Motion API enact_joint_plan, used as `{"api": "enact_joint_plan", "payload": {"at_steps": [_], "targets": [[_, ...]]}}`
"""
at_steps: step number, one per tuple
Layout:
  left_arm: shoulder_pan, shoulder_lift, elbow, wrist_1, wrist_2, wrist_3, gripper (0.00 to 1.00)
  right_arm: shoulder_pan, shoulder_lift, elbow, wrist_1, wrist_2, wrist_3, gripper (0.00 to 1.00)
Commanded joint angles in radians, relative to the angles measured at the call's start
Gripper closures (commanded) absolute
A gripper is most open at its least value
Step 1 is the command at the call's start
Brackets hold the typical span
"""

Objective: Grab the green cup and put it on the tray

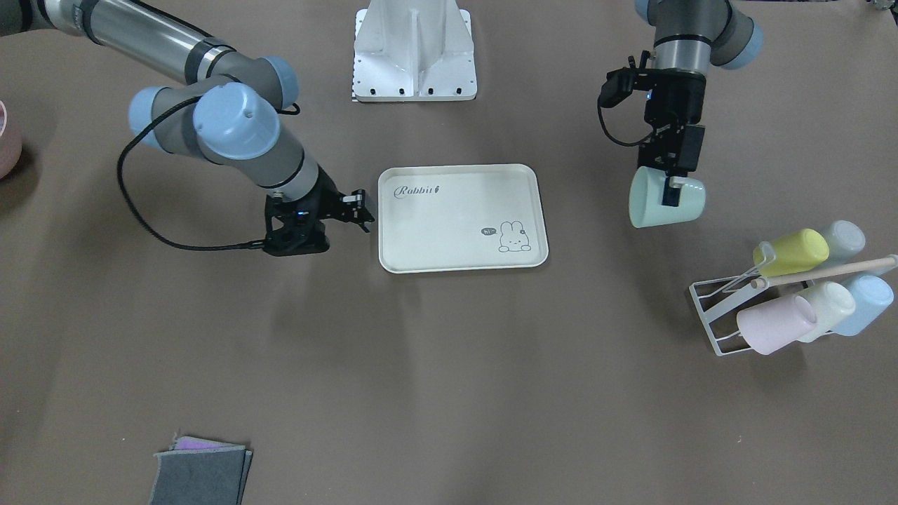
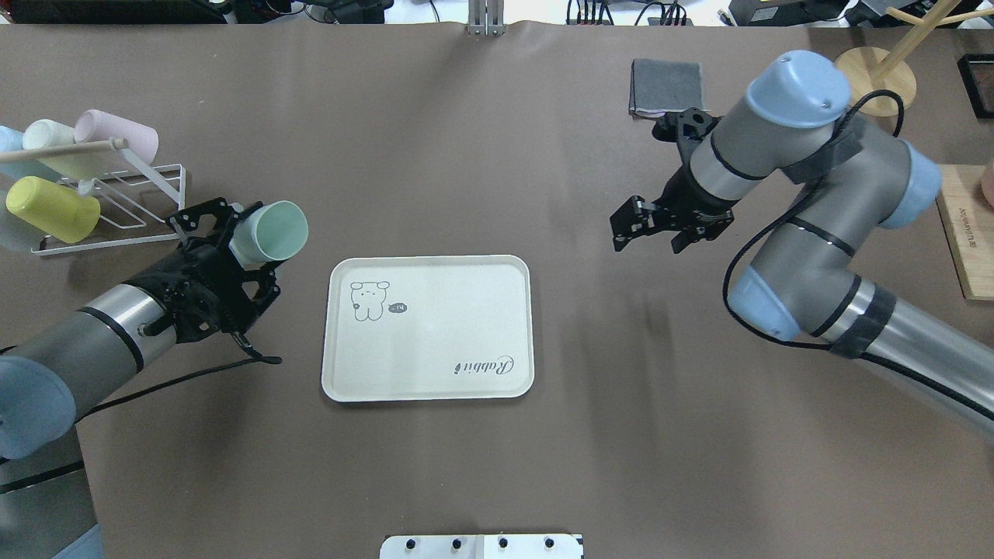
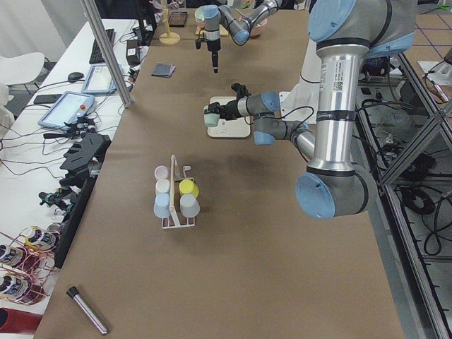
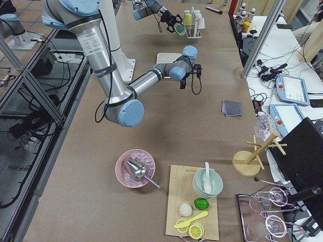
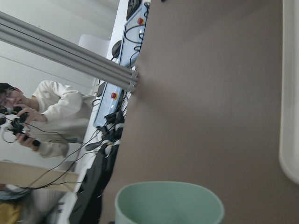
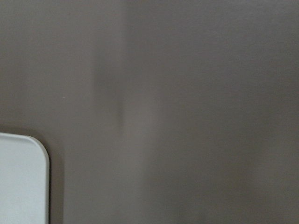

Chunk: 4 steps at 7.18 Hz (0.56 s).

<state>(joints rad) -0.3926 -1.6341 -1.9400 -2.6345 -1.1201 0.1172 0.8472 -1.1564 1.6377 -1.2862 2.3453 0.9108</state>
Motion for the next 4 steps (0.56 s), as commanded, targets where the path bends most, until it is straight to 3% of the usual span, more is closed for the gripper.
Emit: {"api": "enact_joint_plan", "payload": {"at_steps": [1,2,3,4], "targets": [[0.105,-0.084,0.096,-0.192,-0.044,-0.228,0.92,0.143,-0.129,0.011,-0.001,0.100,-0.188,0.00],[0.160,-0.133,0.169,-0.284,-0.061,-0.331,0.92,0.198,-0.182,0.004,-0.011,0.103,-0.226,0.00],[0.172,-0.232,0.303,-0.415,-0.069,-0.412,0.92,0.243,-0.225,-0.016,-0.033,0.097,-0.301,0.00],[0.160,-0.298,0.397,-0.480,-0.134,-0.459,0.92,0.309,-0.249,-0.018,-0.136,0.083,-0.422,0.00]]}}
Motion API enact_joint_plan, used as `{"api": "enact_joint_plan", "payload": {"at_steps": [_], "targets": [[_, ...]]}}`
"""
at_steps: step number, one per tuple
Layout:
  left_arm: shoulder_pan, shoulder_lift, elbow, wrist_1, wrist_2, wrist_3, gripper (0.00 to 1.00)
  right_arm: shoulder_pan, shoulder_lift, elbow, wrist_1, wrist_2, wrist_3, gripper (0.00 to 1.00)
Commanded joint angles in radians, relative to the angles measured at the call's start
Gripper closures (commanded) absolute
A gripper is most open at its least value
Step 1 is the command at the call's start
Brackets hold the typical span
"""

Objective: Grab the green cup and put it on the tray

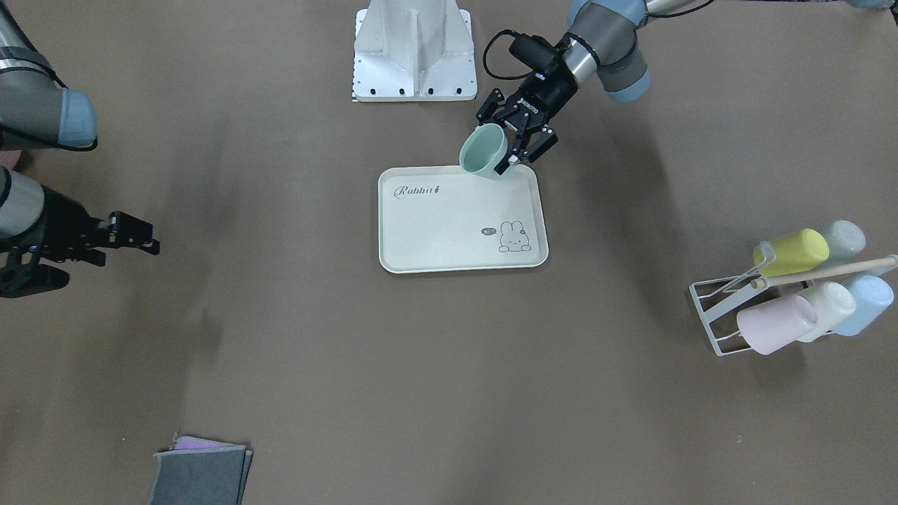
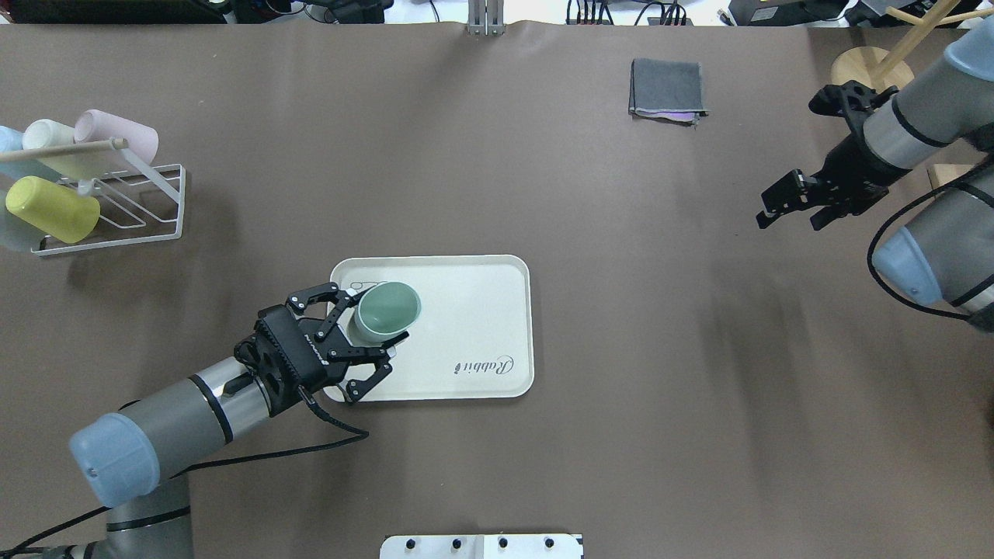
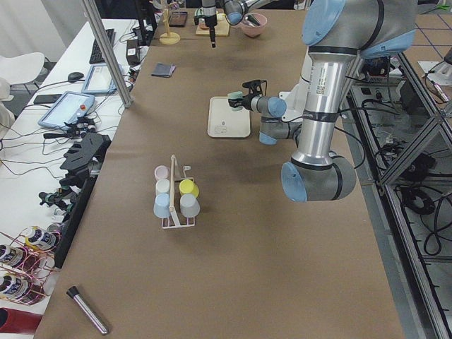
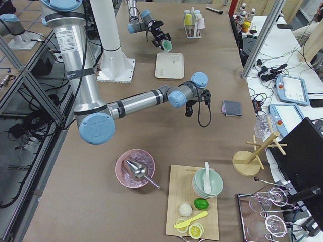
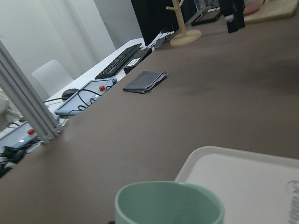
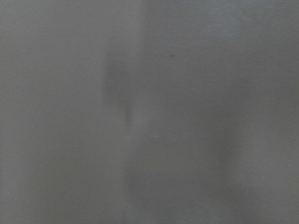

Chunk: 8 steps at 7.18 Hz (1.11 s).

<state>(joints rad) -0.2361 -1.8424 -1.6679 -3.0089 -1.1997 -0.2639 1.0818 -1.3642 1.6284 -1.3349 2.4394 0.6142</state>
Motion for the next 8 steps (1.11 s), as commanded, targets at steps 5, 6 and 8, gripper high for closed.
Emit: {"api": "enact_joint_plan", "payload": {"at_steps": [5,6,8], "targets": [[-0.128,-0.245,0.385,-0.150,-0.118,-0.189,0.91,0.334,-0.134,0.034,-0.337,-0.045,-0.474,0.00],[-0.117,-0.247,0.401,-0.171,-0.120,-0.214,0.91,0.366,-0.139,0.056,-0.396,-0.069,-0.485,0.00],[-0.101,-0.245,0.407,-0.197,-0.148,-0.257,0.91,0.406,-0.150,0.051,-0.501,-0.091,-0.637,0.00]]}}
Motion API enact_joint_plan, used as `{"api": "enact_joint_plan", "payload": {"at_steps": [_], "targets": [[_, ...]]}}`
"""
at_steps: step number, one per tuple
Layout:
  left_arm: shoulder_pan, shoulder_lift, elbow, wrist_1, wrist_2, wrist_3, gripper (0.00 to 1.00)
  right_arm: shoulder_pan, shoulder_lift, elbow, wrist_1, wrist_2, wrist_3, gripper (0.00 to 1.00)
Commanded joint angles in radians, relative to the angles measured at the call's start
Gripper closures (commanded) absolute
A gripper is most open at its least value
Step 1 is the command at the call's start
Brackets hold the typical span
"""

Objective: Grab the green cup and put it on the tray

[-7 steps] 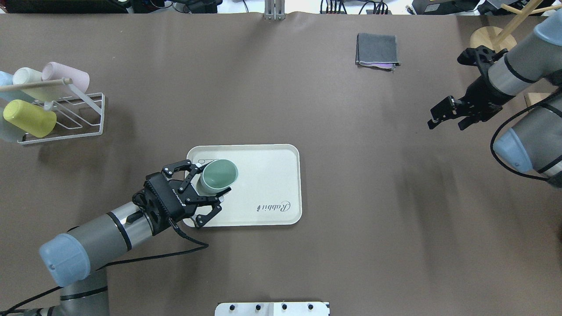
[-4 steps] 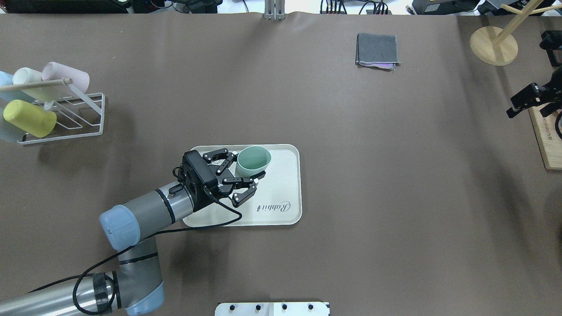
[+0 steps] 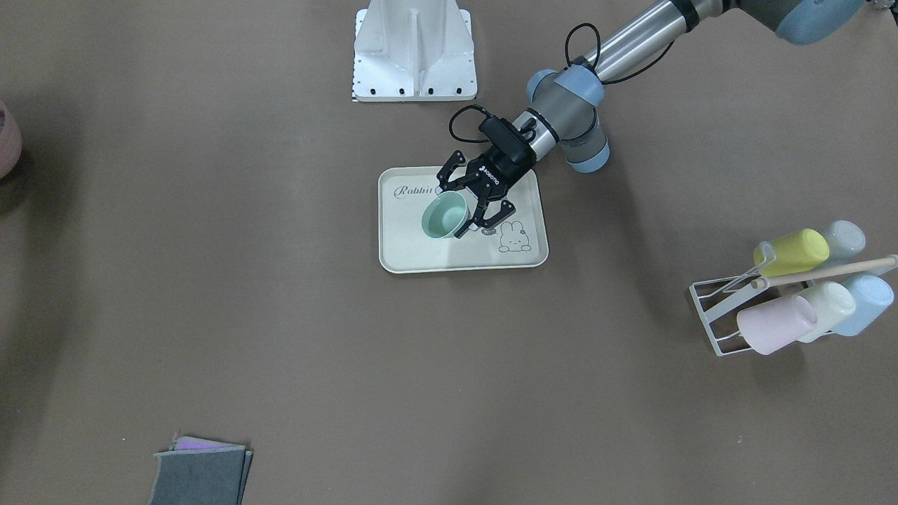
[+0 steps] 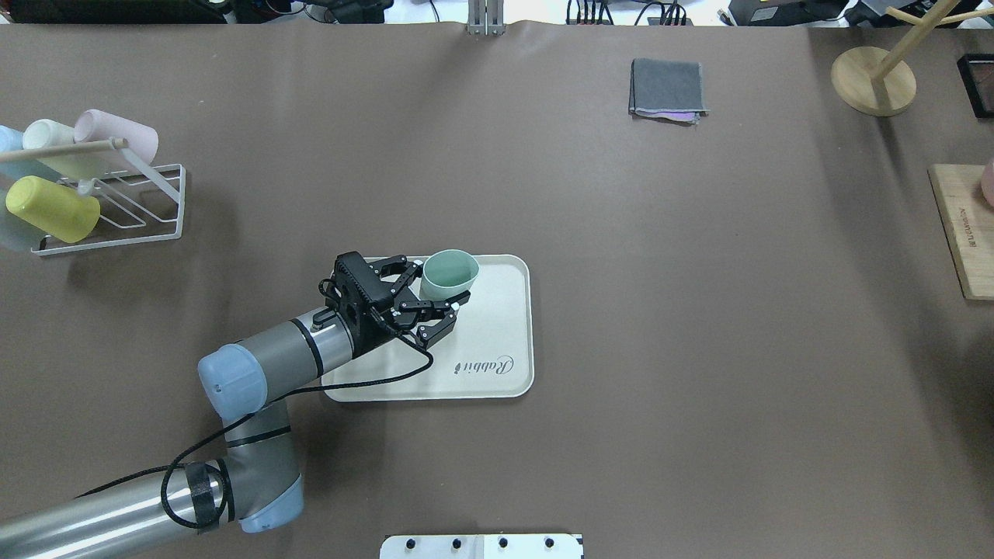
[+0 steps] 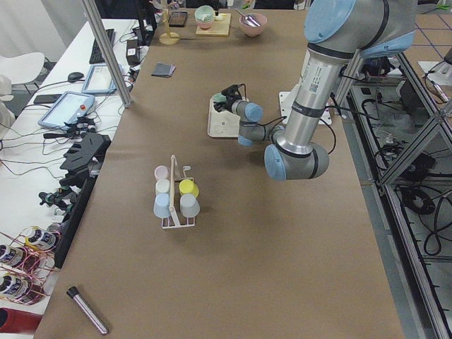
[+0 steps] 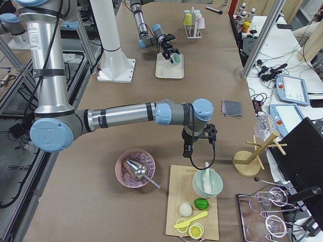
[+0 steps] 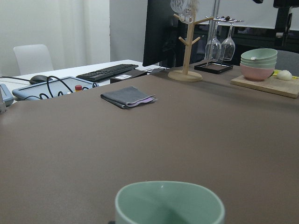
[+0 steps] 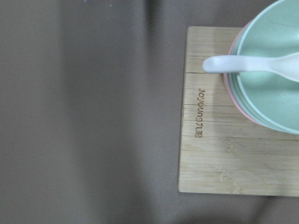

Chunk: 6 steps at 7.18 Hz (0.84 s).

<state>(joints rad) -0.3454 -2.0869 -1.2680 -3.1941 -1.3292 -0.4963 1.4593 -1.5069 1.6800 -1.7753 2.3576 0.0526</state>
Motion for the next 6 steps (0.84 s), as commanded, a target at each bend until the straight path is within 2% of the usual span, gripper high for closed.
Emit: {"api": "enact_joint_plan", "payload": {"at_steps": [1,3,6], "targets": [[0.014,0.002,0.012,-0.029,-0.019,-0.025,0.91,0.030,-0.019,-0.003,-0.061,-0.008,-0.076,0.00],[0.017,-0.001,0.030,-0.064,-0.019,-0.024,0.88,0.030,-0.036,-0.014,-0.062,0.000,-0.073,0.00],[0.032,-0.004,0.053,-0.101,-0.019,-0.022,0.78,0.030,-0.049,-0.016,-0.059,-0.012,-0.062,0.00]]}}
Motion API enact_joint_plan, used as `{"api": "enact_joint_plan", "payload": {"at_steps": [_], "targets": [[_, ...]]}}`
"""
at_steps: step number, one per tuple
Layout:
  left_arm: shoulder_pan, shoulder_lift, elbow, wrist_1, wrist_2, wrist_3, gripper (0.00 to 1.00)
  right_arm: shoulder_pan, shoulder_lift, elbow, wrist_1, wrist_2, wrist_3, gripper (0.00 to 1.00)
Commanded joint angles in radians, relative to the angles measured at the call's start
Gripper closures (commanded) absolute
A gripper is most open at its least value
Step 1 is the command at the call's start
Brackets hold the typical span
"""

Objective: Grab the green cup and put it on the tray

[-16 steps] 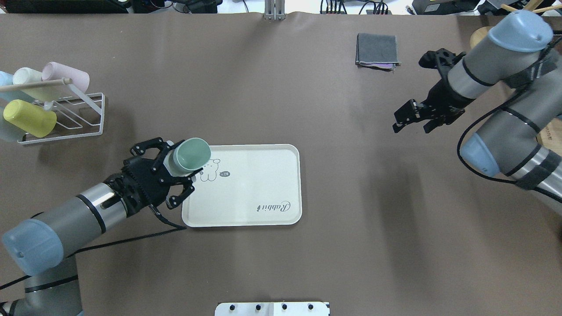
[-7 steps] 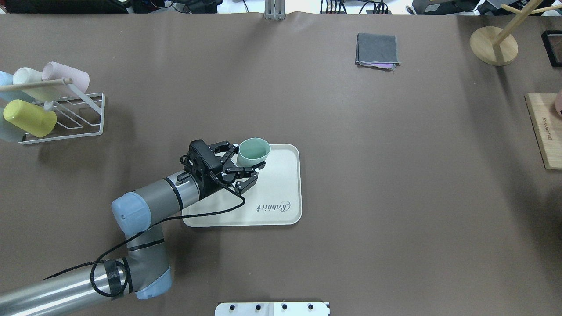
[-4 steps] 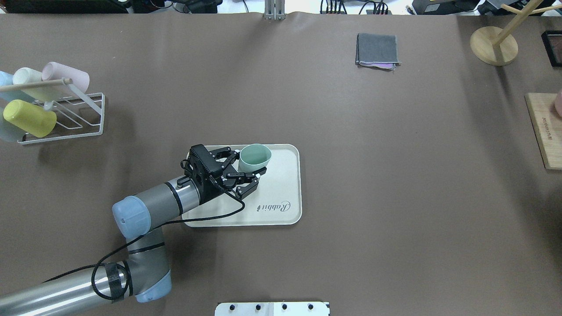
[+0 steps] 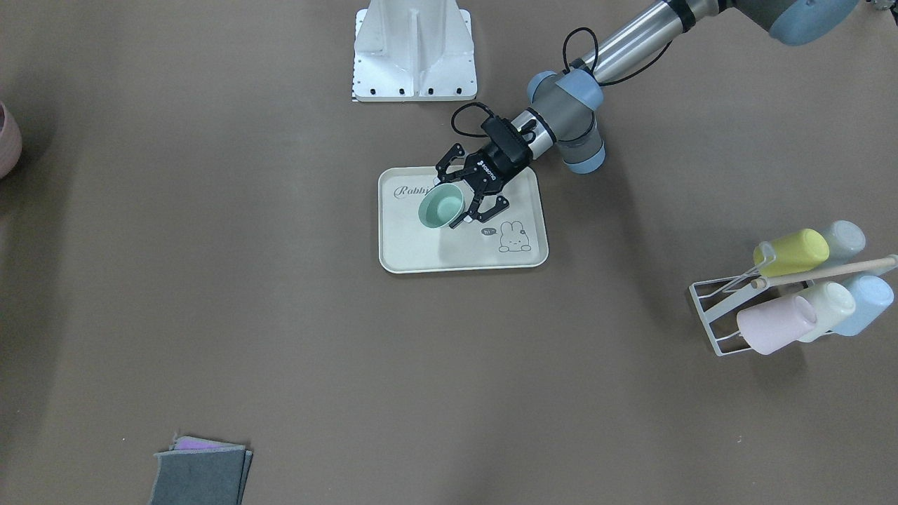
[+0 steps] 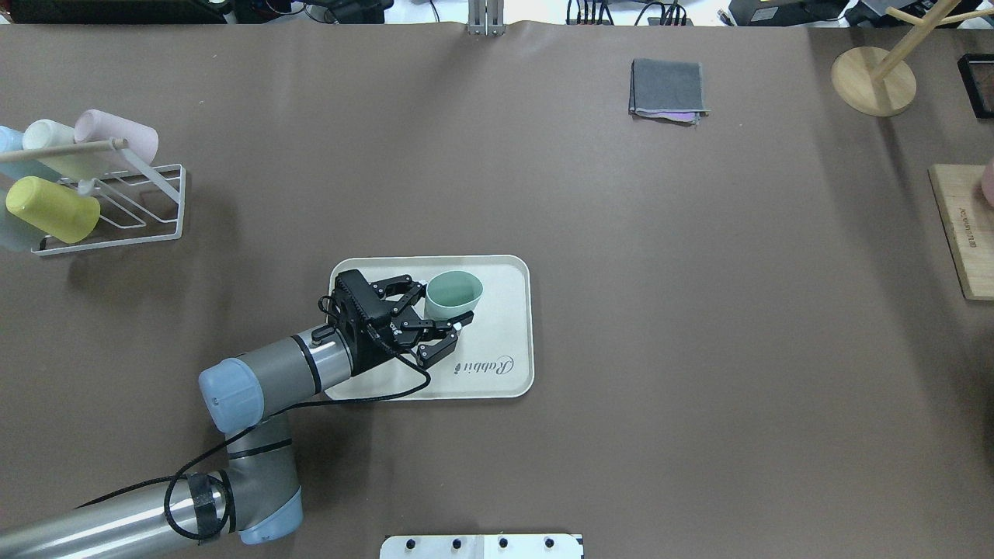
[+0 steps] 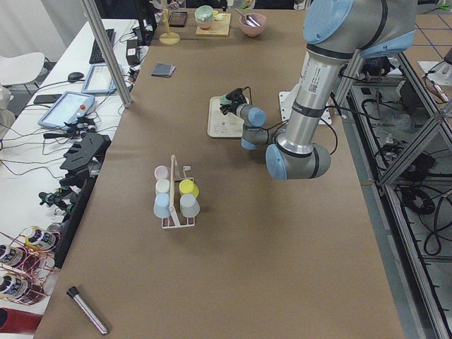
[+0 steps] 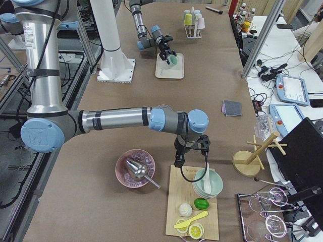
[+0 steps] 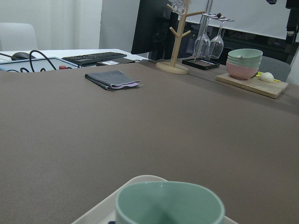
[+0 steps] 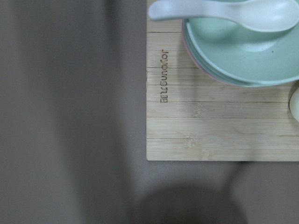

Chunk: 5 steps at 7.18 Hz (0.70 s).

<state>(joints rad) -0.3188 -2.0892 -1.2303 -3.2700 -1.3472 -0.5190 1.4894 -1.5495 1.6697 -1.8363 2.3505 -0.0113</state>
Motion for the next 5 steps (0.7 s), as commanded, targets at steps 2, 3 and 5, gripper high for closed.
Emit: {"api": "enact_joint_plan", "payload": {"at_steps": [2,3,5], "targets": [[0.009,-0.008,0.014,-0.040,0.000,0.016,0.56,0.000,-0.004,-0.014,0.003,-0.002,0.004,0.00],[0.009,-0.009,0.014,-0.040,0.003,0.042,0.44,0.000,-0.003,-0.022,0.003,0.001,0.004,0.00],[0.009,-0.012,0.014,-0.043,0.005,0.080,0.22,0.002,-0.001,-0.027,0.006,0.000,0.004,0.00]]}}
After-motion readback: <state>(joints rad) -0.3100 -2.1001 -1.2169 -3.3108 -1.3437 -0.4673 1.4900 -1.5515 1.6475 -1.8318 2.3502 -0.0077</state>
